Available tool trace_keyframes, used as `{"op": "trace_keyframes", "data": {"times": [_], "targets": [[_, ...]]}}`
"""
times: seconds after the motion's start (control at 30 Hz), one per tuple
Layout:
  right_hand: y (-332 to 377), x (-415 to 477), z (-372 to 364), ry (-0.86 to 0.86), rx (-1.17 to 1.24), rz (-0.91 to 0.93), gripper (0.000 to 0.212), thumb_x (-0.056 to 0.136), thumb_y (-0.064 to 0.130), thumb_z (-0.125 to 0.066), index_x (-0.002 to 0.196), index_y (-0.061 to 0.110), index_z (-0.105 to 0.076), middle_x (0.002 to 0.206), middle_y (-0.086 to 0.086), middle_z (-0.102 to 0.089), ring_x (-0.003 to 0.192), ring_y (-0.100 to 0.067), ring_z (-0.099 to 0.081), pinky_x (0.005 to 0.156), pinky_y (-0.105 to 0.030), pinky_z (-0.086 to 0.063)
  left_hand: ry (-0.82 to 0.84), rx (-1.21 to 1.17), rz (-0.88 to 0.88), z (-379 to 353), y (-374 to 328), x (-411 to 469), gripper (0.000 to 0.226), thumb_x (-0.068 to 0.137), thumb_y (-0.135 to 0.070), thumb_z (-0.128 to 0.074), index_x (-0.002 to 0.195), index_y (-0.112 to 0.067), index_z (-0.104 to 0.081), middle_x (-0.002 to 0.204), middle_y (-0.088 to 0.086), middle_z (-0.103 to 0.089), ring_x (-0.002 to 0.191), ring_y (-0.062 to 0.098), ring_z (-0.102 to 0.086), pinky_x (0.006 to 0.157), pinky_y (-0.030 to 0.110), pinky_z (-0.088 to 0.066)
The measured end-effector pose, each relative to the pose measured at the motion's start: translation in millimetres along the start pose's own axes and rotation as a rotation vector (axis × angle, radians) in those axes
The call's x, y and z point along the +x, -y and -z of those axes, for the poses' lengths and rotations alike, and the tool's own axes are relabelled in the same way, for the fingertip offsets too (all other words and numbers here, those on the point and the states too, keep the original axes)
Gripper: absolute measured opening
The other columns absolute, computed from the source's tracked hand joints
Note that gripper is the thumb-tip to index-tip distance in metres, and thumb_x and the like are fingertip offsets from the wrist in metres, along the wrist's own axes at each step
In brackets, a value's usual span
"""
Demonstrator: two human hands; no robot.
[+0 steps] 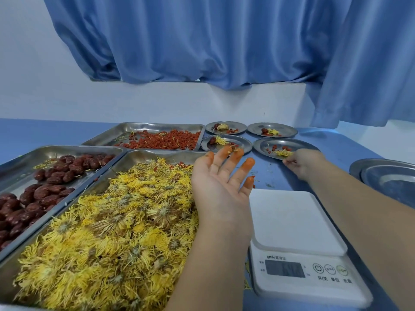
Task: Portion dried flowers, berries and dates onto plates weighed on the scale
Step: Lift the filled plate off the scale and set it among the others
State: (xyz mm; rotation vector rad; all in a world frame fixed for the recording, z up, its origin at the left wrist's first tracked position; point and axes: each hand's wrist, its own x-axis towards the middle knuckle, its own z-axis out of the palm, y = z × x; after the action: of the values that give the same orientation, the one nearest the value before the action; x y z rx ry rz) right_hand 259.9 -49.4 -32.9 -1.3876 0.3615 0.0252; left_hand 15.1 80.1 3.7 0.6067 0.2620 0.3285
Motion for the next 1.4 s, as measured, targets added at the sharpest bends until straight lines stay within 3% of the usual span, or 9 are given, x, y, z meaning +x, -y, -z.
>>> {"op": "trace_keyframes", "data": {"times": [0.1, 0.2, 0.33, 0.5, 0.6, 0.7, 0.9, 1.1, 1.4], "targets": [[-1.0, -16.4, -0.2, 0.067, 0.024, 0.020, 0.047, 0.084, -0.012, -0.055, 0.129, 0.000, -0.048, 0.130, -0.018, -0.052, 0.108, -0.030, -0.059, 0.061, -0.023, -0.055, -0.027, 0.080, 0.032, 1.6, -0.2, -0.3, 0.038, 0.095, -0.042, -0.041, 0.101, -0.018, -0.070, 0.096, 0.002, -0.077, 0.091, 0.021, -0.074, 0.075, 0.036, -0.047], [0.3, -44.6, 7.3, 0.181, 0.140, -0.016, 0.041, 0.088, -0.009, -0.055, 0.127, -0.002, -0.048, 0.129, -0.017, -0.052, 0.114, -0.031, -0.056, 0.082, -0.031, -0.056, -0.028, 0.126, 0.050, 2.2, -1.3, -0.3, 0.035, 0.095, -0.041, -0.042, 0.101, -0.019, -0.069, 0.094, 0.000, -0.077, 0.091, 0.021, -0.073, 0.074, 0.035, -0.046], [10.3, -101.3, 37.1, 0.334, 0.056, 0.117, 0.012, 0.089, -0.007, -0.054, 0.101, -0.005, -0.056, 0.099, -0.020, -0.059, 0.085, -0.026, -0.065, 0.073, -0.029, -0.058, -0.028, 0.191, 0.057, 1.3, -0.5, -0.3, 0.030, 0.094, -0.038, -0.044, 0.093, -0.019, -0.067, 0.089, -0.001, -0.075, 0.091, 0.022, -0.072, 0.070, 0.034, -0.045], [22.1, -149.0, 113.4, 0.337, -0.464, 0.618, 0.012, 0.088, 0.003, -0.060, 0.088, 0.015, -0.064, 0.083, -0.005, -0.071, 0.066, -0.014, -0.066, 0.070, -0.031, -0.056, -0.009, 0.262, 0.054, 2.2, 1.9, 0.1, 0.027, 0.095, -0.036, -0.044, 0.088, -0.020, -0.064, 0.093, 0.001, -0.074, 0.097, 0.023, -0.071, 0.074, 0.037, -0.046], [19.5, -151.3, 164.0, 0.201, -0.971, 0.900, 0.010, 0.086, 0.018, -0.063, 0.093, 0.025, -0.064, 0.087, 0.012, -0.068, 0.080, 0.001, -0.062, 0.074, -0.010, -0.043, 0.017, 0.294, 0.045, 2.2, 3.3, 0.4, 0.026, 0.095, -0.035, -0.044, 0.087, -0.020, -0.063, 0.088, -0.001, -0.075, 0.096, 0.023, -0.071, 0.075, 0.037, -0.045], [6.7, -146.0, 197.1, 0.070, -1.295, 1.007, 0.015, 0.087, 0.027, -0.061, 0.100, 0.019, -0.063, 0.093, 0.003, -0.067, 0.093, -0.019, -0.061, 0.076, -0.029, -0.044, 0.059, 0.340, 0.053, 2.5, 5.6, 1.3, 0.025, 0.096, -0.034, -0.044, 0.089, -0.020, -0.063, 0.086, -0.001, -0.076, 0.093, 0.023, -0.072, 0.074, 0.037, -0.047], [8.3, -147.7, 217.8, 0.119, -1.242, 0.896, 0.022, 0.084, 0.031, -0.067, 0.105, 0.025, -0.068, 0.098, 0.010, -0.070, 0.095, -0.016, -0.061, 0.078, -0.028, -0.043, 0.099, 0.425, 0.088, 2.3, 9.1, 2.9, 0.026, 0.097, -0.033, -0.044, 0.089, -0.020, -0.065, 0.090, 0.001, -0.075, 0.092, 0.024, -0.073, 0.080, 0.039, -0.048], [5.8, -158.5, 212.9, 0.109, -1.332, 0.898, 0.007, 0.075, 0.022, -0.059, 0.081, 0.023, -0.062, 0.067, 0.007, -0.061, 0.067, -0.017, -0.055, 0.062, -0.034, -0.049, 0.082, 0.444, 0.074, 1.5, 9.1, 2.0, 0.024, 0.095, -0.031, -0.045, 0.083, -0.021, -0.063, 0.084, -0.001, -0.072, 0.089, 0.022, -0.070, 0.071, 0.035, -0.047], [6.7, -161.7, 211.5, 0.055, -1.135, 0.987, 0.013, 0.074, 0.019, -0.074, 0.086, 0.022, -0.070, 0.074, 0.013, -0.063, 0.076, -0.014, -0.059, 0.070, -0.033, -0.050, 0.060, 0.506, 0.025, 0.5, 10.9, 0.9, 0.024, 0.095, -0.027, -0.044, 0.080, -0.022, -0.063, 0.078, -0.004, -0.069, 0.079, 0.019, -0.066, 0.067, 0.032, -0.044]]}}
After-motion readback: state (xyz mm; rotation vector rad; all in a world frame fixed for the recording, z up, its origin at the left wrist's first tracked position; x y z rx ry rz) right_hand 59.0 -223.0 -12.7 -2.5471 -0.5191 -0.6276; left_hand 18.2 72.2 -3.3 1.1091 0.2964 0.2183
